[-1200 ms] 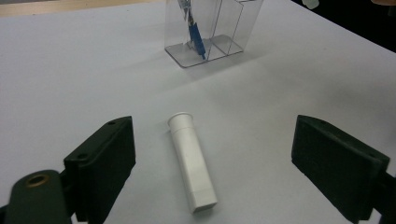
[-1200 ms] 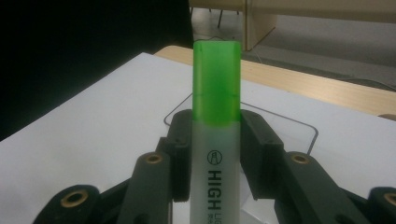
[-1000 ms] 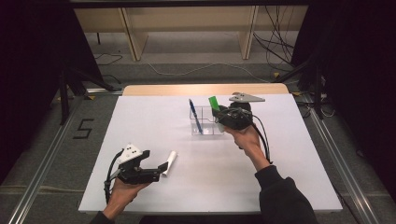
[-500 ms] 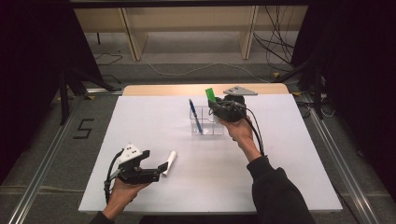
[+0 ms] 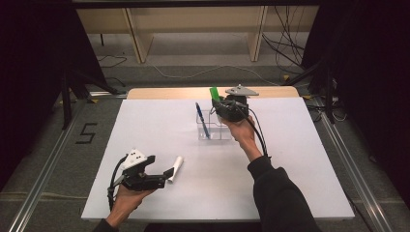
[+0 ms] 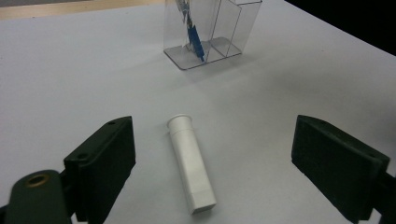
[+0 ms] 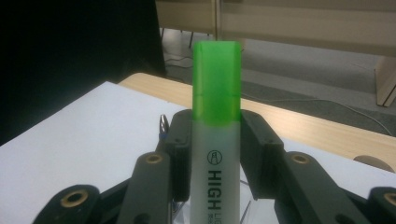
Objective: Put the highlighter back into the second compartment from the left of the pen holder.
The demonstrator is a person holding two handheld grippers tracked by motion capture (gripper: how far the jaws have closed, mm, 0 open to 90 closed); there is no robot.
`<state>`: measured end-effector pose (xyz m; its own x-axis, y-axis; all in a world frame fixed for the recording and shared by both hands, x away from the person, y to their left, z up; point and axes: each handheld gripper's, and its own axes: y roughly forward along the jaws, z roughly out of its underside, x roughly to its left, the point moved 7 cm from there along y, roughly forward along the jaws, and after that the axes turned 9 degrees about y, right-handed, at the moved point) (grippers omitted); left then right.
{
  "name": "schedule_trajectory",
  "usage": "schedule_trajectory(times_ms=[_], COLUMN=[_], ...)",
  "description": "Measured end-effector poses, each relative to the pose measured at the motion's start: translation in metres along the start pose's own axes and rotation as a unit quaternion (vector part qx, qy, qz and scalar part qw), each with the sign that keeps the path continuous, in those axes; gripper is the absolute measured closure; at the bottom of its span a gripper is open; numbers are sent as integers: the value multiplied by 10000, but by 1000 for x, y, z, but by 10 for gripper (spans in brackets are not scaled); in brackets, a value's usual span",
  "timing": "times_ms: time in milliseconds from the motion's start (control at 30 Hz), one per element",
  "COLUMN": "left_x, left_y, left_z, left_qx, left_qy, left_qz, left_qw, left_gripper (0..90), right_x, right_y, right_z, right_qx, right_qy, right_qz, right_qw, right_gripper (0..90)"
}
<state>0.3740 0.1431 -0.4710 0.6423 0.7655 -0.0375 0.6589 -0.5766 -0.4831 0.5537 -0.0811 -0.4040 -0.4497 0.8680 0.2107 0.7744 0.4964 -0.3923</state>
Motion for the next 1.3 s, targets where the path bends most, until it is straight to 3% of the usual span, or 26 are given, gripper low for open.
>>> schedule_trajectory(times_ms=[1300], left_x=[0], left_y=[0], left_z=[0], left_qx=[-4], left_qy=[1], left_qz=[3], left_qw=[10000], left_gripper=[132], right_x=[7], right_y=[32], right_z=[7], right_qx=[-24], right_qy=[-6], right_qz=[284], right_qw=[9996], right_gripper=[673])
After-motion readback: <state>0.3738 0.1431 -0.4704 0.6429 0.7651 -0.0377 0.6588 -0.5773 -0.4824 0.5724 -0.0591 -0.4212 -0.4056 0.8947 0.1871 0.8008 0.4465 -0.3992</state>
